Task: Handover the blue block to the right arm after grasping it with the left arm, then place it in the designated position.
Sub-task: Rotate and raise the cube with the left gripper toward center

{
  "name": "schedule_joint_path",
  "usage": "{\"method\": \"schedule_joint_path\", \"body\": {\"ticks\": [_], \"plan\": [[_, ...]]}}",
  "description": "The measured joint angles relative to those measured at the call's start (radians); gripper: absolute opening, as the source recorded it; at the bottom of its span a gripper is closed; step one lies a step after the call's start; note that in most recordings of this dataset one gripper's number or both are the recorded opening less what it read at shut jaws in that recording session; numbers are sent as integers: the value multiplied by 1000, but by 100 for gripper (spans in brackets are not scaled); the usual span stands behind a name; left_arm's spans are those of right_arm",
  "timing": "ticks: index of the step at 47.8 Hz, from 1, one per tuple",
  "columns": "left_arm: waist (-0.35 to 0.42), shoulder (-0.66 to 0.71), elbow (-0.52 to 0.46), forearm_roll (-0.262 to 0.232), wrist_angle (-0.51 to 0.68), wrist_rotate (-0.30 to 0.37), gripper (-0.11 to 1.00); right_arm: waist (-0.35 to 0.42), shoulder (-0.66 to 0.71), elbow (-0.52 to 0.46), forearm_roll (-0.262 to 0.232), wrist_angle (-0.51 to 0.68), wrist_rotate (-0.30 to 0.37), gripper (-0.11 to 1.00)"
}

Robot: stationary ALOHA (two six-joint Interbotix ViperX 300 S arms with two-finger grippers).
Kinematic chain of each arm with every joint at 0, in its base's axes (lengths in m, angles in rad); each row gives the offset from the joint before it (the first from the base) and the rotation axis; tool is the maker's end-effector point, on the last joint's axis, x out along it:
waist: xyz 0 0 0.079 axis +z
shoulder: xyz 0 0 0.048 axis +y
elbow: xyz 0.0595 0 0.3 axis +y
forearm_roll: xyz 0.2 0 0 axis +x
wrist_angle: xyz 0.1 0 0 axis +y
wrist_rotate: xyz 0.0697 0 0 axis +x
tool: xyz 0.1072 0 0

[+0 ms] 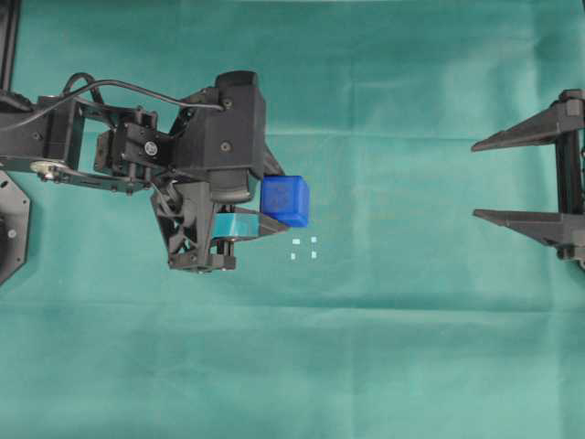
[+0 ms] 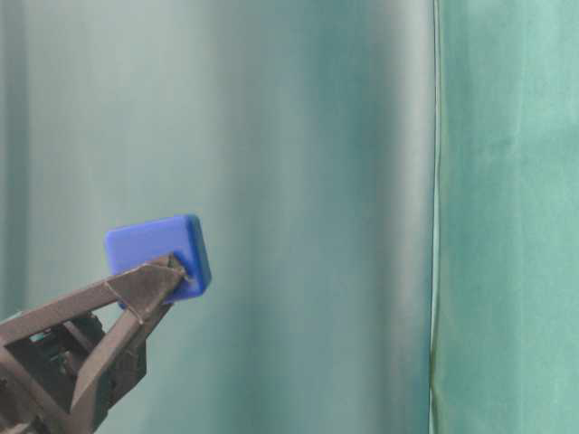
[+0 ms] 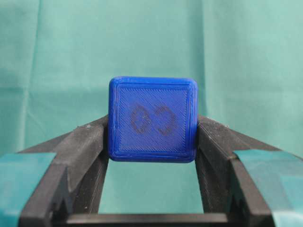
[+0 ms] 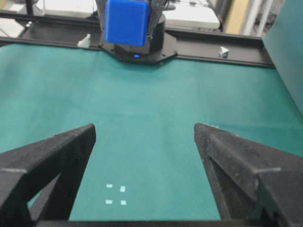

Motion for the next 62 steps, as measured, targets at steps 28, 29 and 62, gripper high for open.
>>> {"method": "schedule_joint_path", "body": {"ticks": [28, 29, 62], "plan": [[0, -2, 0, 0, 0, -2, 47, 0, 0, 0, 0, 2, 0, 94], [0, -2, 0, 0, 0, 0, 47, 0, 0, 0, 0, 2, 0, 94], [0, -38, 57, 0, -106, 0, 47, 0, 0, 0, 0, 5, 0, 94]]}}
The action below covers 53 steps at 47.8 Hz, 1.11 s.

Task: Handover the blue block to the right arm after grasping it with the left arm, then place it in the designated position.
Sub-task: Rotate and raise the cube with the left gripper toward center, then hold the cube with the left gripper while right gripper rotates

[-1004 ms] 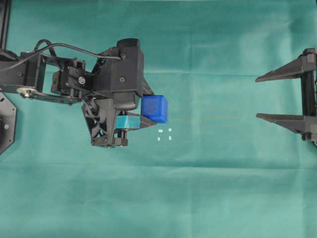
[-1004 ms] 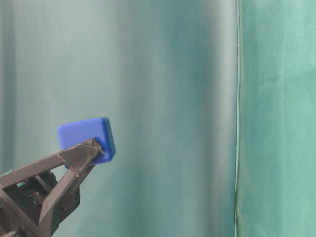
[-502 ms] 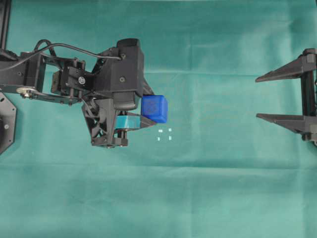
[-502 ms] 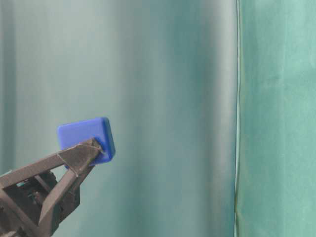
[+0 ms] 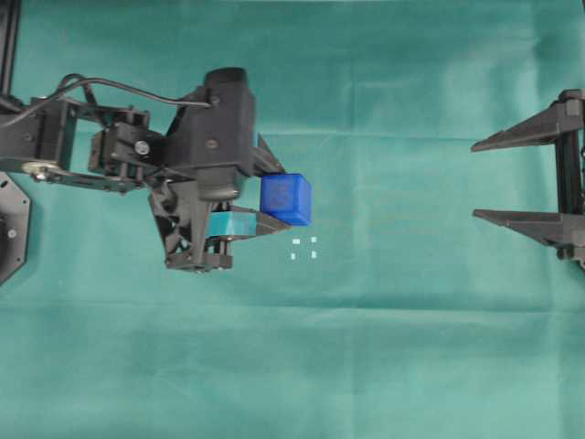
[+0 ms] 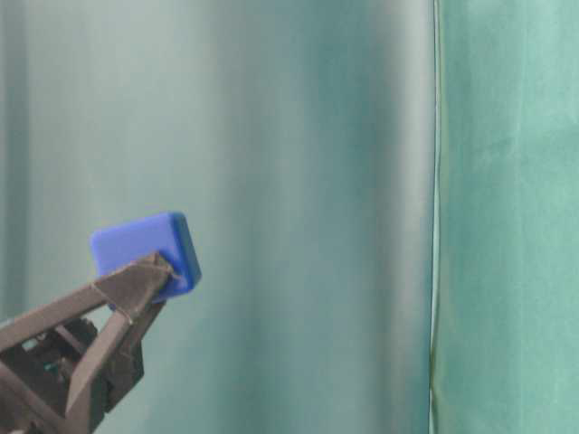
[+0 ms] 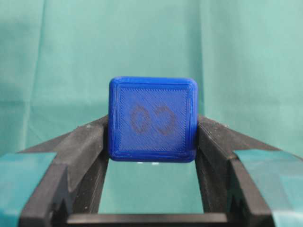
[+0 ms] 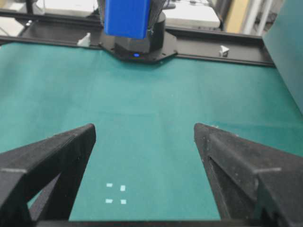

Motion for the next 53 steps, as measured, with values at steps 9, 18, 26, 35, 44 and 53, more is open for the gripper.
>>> {"method": "schedule_joint_path", "body": {"ticks": [9, 18, 26, 35, 44, 53], "plan": [[2, -40, 87, -2, -170, 2, 47, 0, 0, -2, 0, -2, -3, 94], [2, -69, 172, -2, -367, 0, 47, 0, 0, -8, -5, 0, -5, 94], [0, -72, 221, -3, -489, 0, 47, 0, 0, -8, -9, -2, -5, 94], [0, -72, 232, -5, -517, 0, 47, 0, 5, -8, -9, 0, -5, 94], [2, -72, 232, -8, -522, 0, 47, 0, 9, -8, -9, 0, -5, 94], [0, -72, 230, -6, -522, 0, 47, 0, 9, -9, -9, -2, -5, 94]]}}
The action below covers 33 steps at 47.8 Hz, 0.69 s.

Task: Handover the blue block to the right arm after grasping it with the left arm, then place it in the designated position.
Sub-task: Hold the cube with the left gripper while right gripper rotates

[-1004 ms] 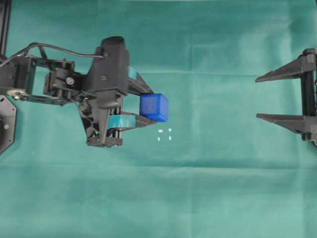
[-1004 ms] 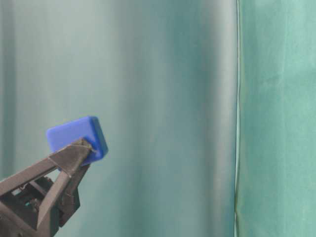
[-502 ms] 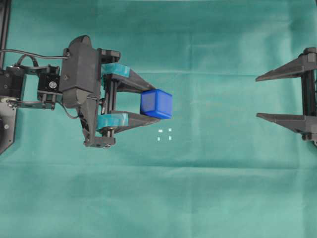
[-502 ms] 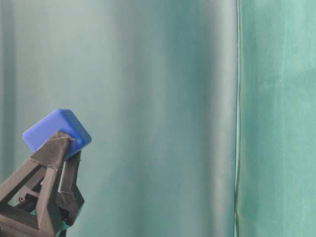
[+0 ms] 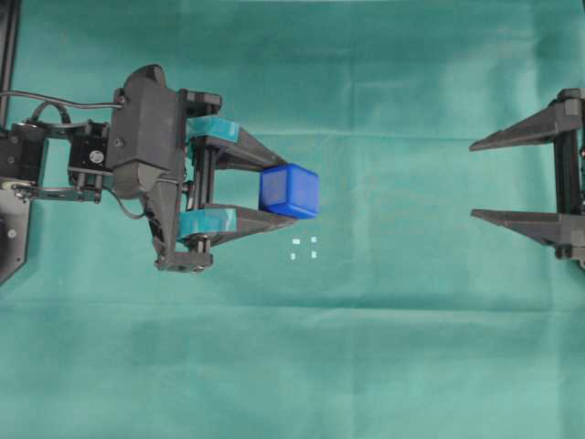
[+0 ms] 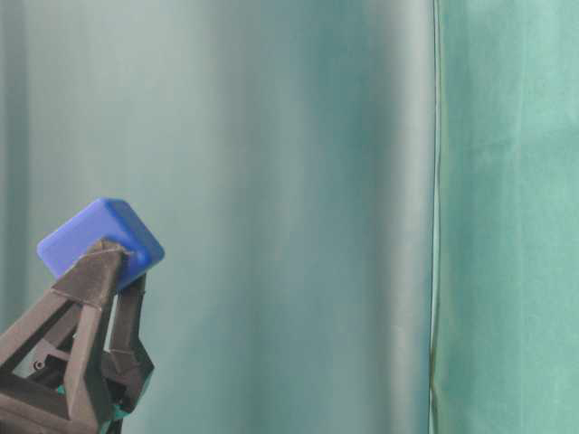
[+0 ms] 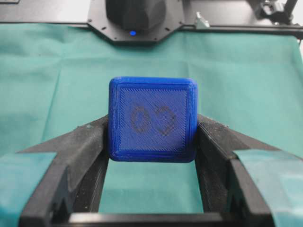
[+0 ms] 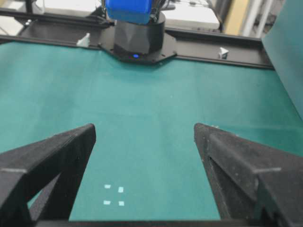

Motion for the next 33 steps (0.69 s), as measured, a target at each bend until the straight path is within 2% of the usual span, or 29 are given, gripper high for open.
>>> {"method": "schedule_joint_path", "body": {"ticks": [9, 13, 20, 33], "plan": [[0, 0, 2, -2, 0, 0, 47, 0, 0, 0, -3, 0, -6, 94], [0, 0, 2, -2, 0, 0, 47, 0, 0, -2, -26, 0, -18, 94], [0, 0, 2, -2, 0, 0, 47, 0, 2, -23, -118, 2, -58, 93], [0, 2, 2, -2, 0, 0, 47, 0, 2, -67, -328, 3, -206, 93]]}}
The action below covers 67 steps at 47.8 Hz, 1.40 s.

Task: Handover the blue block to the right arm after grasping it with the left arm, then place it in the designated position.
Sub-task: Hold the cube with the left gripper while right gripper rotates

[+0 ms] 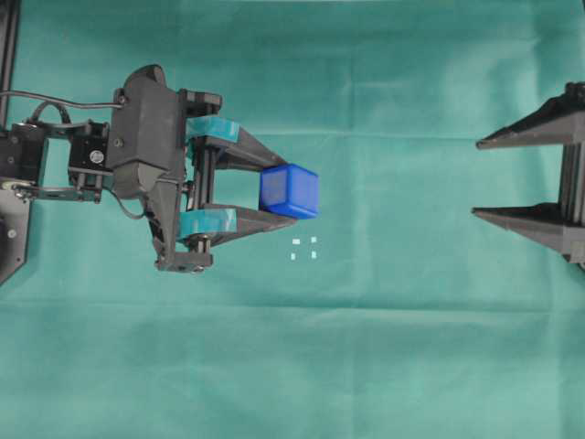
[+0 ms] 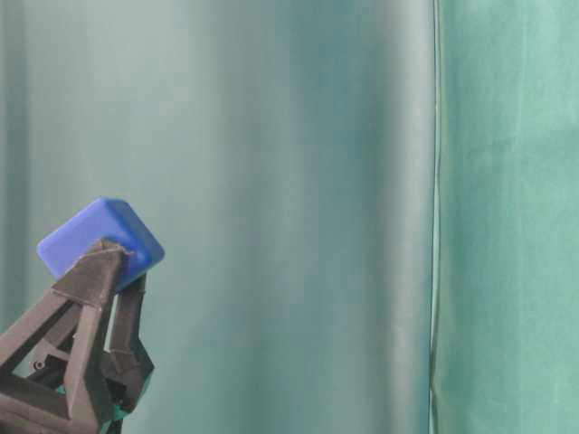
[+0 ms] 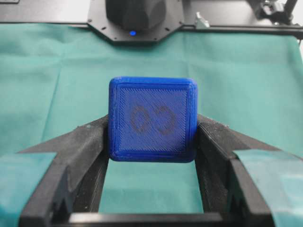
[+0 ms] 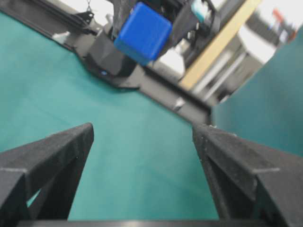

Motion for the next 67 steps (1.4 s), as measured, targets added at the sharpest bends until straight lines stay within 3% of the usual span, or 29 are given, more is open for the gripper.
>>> {"method": "schedule_joint_path", "body": {"ticks": [14, 26, 67], "plan": [[0, -2, 0, 0, 0, -2, 47, 2, 2, -11, -258, 0, -189, 93], [0, 0, 0, 0, 2, -2, 47, 0, 29, -11, -394, 2, -261, 93], [0, -2, 0, 0, 0, -2, 47, 0, 29, -15, -440, -20, -265, 93]]}}
